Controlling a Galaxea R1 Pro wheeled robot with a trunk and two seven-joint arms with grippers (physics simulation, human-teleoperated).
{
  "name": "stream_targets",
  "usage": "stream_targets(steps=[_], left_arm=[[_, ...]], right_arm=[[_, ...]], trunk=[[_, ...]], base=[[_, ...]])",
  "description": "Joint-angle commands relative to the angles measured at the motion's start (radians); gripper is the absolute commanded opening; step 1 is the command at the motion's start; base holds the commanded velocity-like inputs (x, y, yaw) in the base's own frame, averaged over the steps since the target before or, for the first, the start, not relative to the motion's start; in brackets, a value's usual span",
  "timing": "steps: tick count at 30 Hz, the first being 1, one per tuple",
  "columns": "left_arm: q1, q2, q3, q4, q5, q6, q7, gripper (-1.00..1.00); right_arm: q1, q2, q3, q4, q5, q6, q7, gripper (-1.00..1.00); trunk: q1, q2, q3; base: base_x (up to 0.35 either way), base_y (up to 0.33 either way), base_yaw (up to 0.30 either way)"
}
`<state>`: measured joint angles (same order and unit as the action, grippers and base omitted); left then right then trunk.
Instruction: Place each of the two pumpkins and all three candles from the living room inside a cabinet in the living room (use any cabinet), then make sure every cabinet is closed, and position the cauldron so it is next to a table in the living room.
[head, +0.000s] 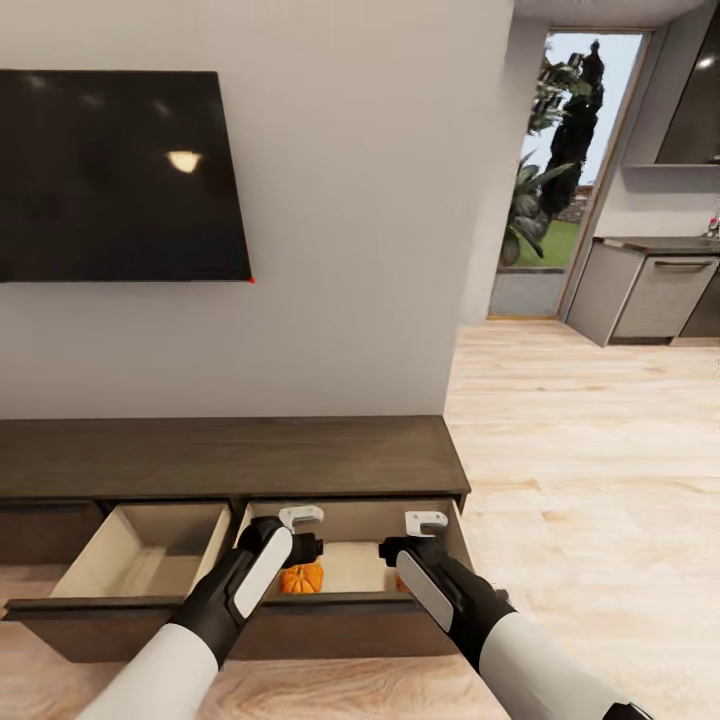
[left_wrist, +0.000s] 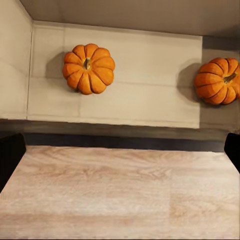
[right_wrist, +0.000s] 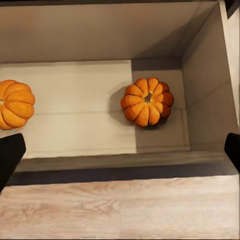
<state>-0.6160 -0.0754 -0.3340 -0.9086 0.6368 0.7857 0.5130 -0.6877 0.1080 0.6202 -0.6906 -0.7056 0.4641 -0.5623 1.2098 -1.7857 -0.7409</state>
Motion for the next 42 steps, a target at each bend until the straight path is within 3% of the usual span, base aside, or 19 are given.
stream_targets(steps=[1,9,34,42], left_arm=[[-0.001,0.001,-0.002,-0.001,0.011,0.001,0.01,1.0],[-0.001,0.001,-0.002,-0.001,0.009,0.0,0.012,1.0],[-0.001,0.002,-0.004,-0.003,0.0,-0.008,0.012,1.0],[-0.001,0.003,-0.004,-0.004,-0.002,-0.012,0.014,1.0]], right_arm=[[-0.001,-0.001,0.005,-0.001,-0.008,0.002,-0.008,1.0],[-0.001,-0.005,0.004,-0.001,-0.008,-0.001,-0.007,1.0],[-0.001,-0.005,0.005,-0.001,-0.008,-0.001,-0.007,1.0],[-0.001,-0.005,0.005,-0.001,-0.008,-0.004,-0.006,1.0]], trunk=[[-0.005,0.007,0.002],[-0.035,0.063,0.027],[-0.035,0.063,0.027],[-0.005,0.007,0.002]], base=[[-0.321,0.0,0.0],[-0.316,0.0,0.0],[-0.311,0.0,0.0],[-0.174,0.0,0.0]])
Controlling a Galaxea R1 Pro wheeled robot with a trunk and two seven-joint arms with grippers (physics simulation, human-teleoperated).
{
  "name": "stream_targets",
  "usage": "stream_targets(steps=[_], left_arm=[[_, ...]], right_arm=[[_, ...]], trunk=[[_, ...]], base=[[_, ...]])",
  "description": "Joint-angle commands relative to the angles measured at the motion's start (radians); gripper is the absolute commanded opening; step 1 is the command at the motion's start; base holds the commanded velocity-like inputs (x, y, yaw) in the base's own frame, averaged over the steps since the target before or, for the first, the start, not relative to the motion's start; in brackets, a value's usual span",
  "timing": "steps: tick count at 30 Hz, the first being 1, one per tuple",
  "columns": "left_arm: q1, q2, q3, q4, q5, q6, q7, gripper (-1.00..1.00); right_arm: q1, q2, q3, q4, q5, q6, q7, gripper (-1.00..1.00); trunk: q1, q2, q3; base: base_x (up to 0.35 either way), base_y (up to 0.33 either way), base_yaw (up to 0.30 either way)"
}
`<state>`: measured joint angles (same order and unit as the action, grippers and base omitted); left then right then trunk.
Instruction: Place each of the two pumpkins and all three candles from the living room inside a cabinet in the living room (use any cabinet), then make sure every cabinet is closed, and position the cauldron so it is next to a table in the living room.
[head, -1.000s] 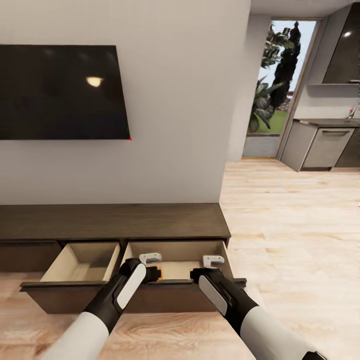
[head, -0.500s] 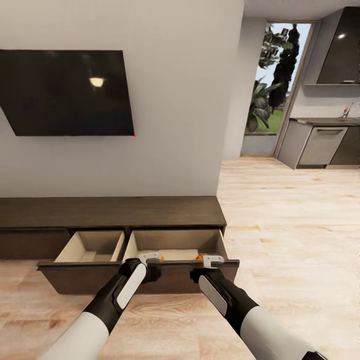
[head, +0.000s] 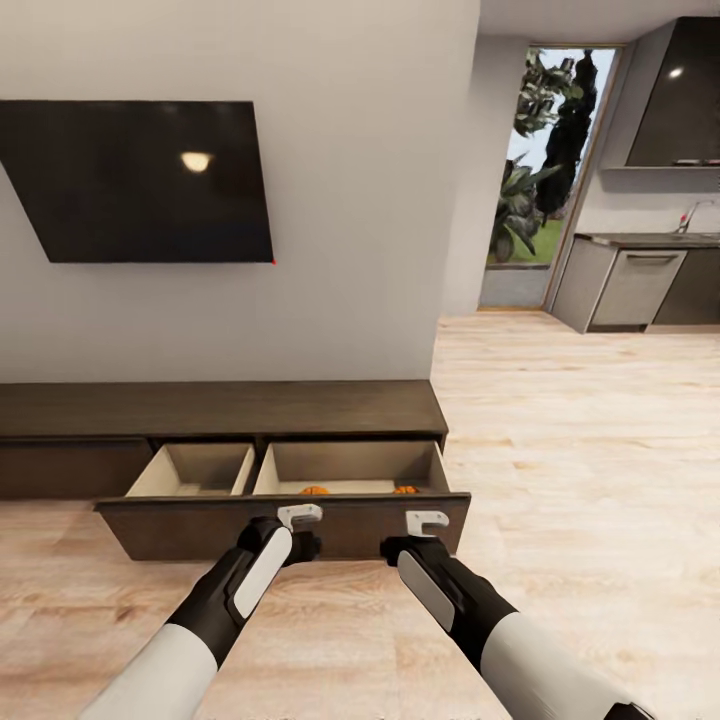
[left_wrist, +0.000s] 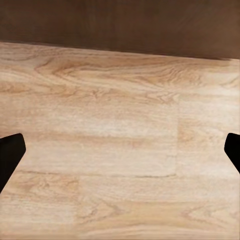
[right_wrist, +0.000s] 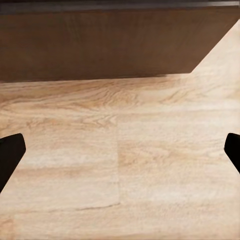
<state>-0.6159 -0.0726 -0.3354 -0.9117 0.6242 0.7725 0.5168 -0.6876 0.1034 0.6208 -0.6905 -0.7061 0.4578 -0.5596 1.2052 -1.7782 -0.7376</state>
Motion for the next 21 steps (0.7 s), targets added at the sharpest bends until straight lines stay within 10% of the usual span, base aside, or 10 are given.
stream_targets(steps=[1,11,21], left_arm=[[-0.001,0.0,-0.002,-0.001,0.01,0.001,0.01,1.0],[-0.001,0.004,-0.013,0.001,0.004,-0.109,0.01,1.0],[-0.001,0.006,-0.017,0.017,-0.093,-0.245,-0.001,1.0]], right_arm=[[-0.001,-0.001,0.004,-0.001,-0.007,0.001,-0.008,1.0],[-0.001,-0.002,0.005,-0.001,0.001,-0.053,0.003,1.0],[-0.001,-0.002,0.007,-0.001,0.007,-0.141,0.006,1.0]], trunk=[[0.004,-0.008,-0.004],[0.042,-0.078,-0.036],[0.08,-0.148,-0.067]], base=[[-0.014,0.0,0.0],[-0.002,0.0,0.0],[0.0,0.0,0.0]])
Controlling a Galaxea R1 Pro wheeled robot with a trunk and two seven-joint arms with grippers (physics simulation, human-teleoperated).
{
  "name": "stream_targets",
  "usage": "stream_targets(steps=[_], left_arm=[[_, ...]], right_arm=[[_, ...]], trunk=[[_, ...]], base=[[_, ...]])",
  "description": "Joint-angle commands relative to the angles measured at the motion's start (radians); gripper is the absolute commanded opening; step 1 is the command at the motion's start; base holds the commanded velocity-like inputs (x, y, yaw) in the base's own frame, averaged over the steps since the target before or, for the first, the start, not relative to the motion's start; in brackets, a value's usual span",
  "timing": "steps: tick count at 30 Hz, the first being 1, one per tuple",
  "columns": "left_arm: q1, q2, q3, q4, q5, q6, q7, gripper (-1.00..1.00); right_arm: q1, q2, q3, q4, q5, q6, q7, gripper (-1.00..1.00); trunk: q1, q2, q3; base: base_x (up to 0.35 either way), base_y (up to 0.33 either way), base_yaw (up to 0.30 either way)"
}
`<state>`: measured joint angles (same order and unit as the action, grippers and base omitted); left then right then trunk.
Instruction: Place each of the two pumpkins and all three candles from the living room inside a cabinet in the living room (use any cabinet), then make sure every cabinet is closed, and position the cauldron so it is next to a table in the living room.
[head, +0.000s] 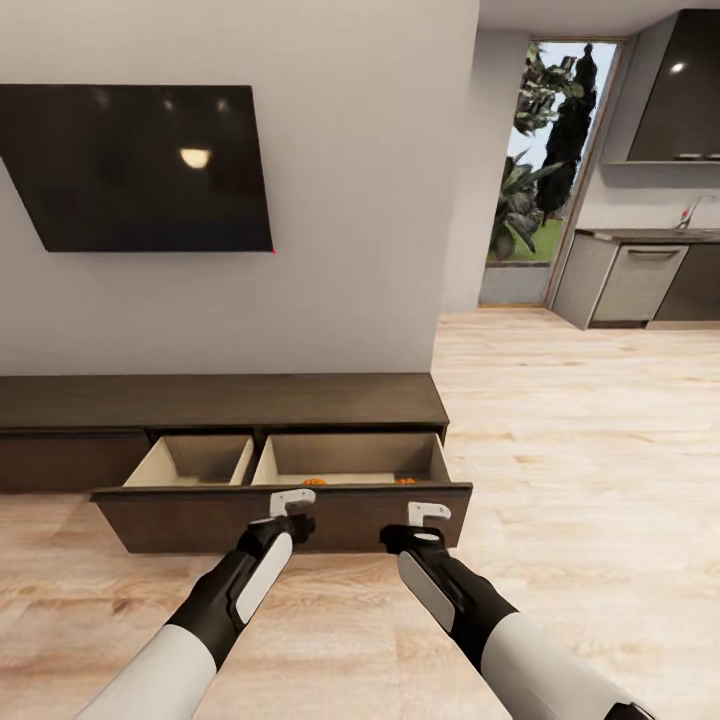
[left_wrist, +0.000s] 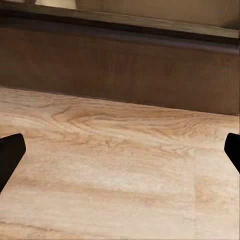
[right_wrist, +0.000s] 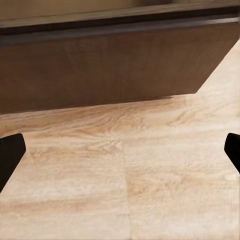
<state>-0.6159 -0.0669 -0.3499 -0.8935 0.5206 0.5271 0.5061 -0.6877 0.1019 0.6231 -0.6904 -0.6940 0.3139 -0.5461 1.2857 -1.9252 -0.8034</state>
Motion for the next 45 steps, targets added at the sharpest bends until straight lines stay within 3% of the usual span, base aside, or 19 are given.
stream_targets(steps=[1,9,12,17,22,26,38,45], left_arm=[[-0.001,0.001,-0.003,0.002,0.008,-0.012,0.01,1.0],[-0.001,0.003,-0.006,0.014,0.001,-0.04,0.009,1.0],[-0.001,0.003,-0.022,0.035,-0.033,-0.064,0.009,1.0],[-0.001,0.0,-0.055,0.077,-0.078,-0.159,0.008,1.0],[0.027,0.007,-0.061,0.074,-0.08,-0.162,0.012,1.0],[0.037,0.003,-0.059,0.077,-0.08,-0.161,0.001,1.0],[0.041,0.002,-0.06,0.077,-0.081,-0.161,-0.007,1.0],[0.041,0.007,-0.061,0.099,-0.089,-0.184,-0.047,1.0]], right_arm=[[-0.001,-0.001,0.004,-0.001,-0.006,0.002,-0.008,1.0],[-0.001,-0.002,0.016,-0.003,0.001,-0.009,-0.007,1.0],[-0.001,-0.002,0.019,-0.003,0.005,-0.046,-0.006,1.0],[-0.001,-0.002,0.019,-0.003,0.005,-0.066,-0.005,1.0],[0.0,-0.005,0.024,0.014,0.002,-0.057,-0.008,1.0],[0.005,-0.006,0.023,0.031,0.01,-0.061,-0.006,1.0],[0.007,-0.01,0.023,0.086,0.013,-0.074,-0.004,1.0],[0.007,-0.013,0.023,0.096,0.015,-0.113,0.026,1.0]], trunk=[[0.004,-0.008,-0.004],[0.034,-0.064,-0.029],[0.046,-0.085,-0.039],[0.065,-0.12,-0.054],[0.065,-0.12,-0.054],[0.08,-0.148,-0.067],[0.096,-0.176,-0.079],[0.107,-0.197,-0.089]], base=[[0.0,0.0,0.0],[0.0,0.0,0.0],[0.0,0.0,0.0],[0.0,0.0,0.0],[0.0,0.0,0.0],[0.0,0.0,0.0],[0.0,0.0,0.0],[0.0,0.0,0.0]])
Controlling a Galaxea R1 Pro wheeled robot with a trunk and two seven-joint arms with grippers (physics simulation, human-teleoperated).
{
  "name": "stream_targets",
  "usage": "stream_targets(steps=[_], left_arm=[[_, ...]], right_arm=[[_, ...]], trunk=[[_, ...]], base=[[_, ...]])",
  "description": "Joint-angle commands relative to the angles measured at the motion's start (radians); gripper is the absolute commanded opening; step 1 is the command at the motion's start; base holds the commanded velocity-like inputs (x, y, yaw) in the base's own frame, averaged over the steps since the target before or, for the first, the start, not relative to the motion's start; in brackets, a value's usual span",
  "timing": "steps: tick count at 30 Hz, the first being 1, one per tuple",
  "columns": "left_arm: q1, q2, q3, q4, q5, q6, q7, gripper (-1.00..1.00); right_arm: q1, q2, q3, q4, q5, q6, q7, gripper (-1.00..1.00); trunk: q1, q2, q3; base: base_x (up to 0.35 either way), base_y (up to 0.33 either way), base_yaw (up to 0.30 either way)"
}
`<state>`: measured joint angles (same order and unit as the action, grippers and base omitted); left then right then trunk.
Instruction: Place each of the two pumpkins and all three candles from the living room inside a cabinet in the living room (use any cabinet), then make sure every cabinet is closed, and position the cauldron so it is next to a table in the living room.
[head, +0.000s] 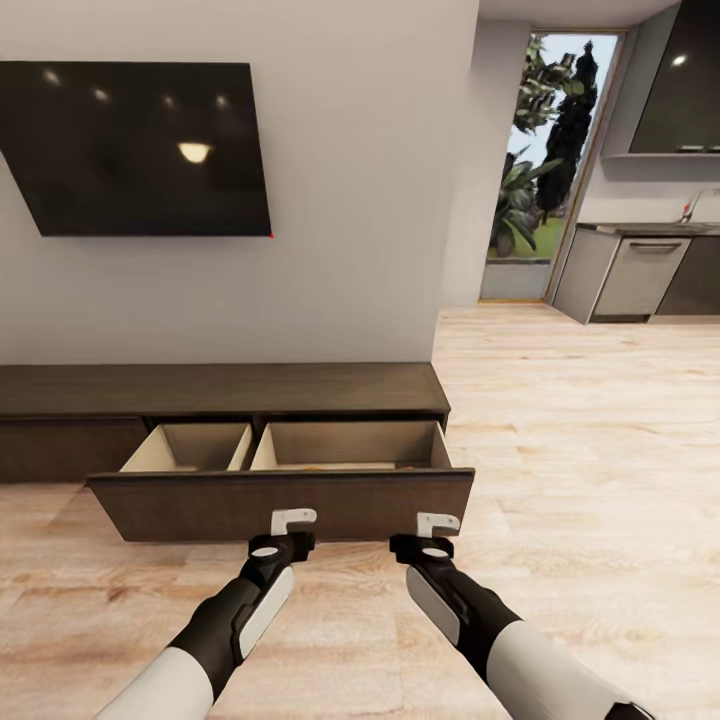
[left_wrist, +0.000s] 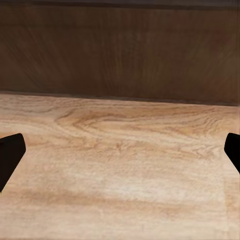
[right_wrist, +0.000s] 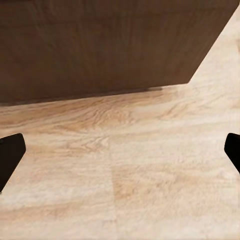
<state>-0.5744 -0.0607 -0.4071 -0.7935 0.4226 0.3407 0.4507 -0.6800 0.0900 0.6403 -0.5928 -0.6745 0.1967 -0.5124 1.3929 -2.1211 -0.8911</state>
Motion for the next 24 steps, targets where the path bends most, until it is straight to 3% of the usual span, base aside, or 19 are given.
stream_targets(steps=[1,2,9,15,24], left_arm=[[-0.001,0.0,-0.004,0.004,0.008,-0.003,0.003,1.0],[-0.001,0.0,-0.005,0.02,0.006,-0.035,-0.064,1.0],[-0.001,-0.001,-0.006,0.047,0.004,-0.096,-0.069,1.0],[-0.001,-0.001,-0.006,0.048,0.004,-0.1,-0.069,1.0],[-0.001,0.002,-0.003,0.048,0.002,-0.1,-0.069,1.0]], right_arm=[[-0.001,-0.001,0.006,0.0,-0.005,-0.001,-0.002,1.0],[-0.001,-0.001,0.006,0.003,-0.004,-0.043,0.034,1.0],[-0.001,-0.001,0.007,0.005,-0.003,-0.079,0.042,1.0],[-0.001,0.0,0.009,0.008,0.075,-0.11,0.044,1.0],[-0.001,0.0,0.009,0.011,0.088,-0.126,0.063,1.0]], trunk=[[0.004,-0.008,-0.004],[0.008,-0.015,-0.007],[0.034,-0.064,-0.029],[0.057,-0.106,-0.048],[0.092,-0.169,-0.076]], base=[[0.0,0.0,0.0],[0.0,0.0,0.0],[0.0,0.0,0.0],[0.0,0.0,0.0],[0.0,0.0,0.0]])
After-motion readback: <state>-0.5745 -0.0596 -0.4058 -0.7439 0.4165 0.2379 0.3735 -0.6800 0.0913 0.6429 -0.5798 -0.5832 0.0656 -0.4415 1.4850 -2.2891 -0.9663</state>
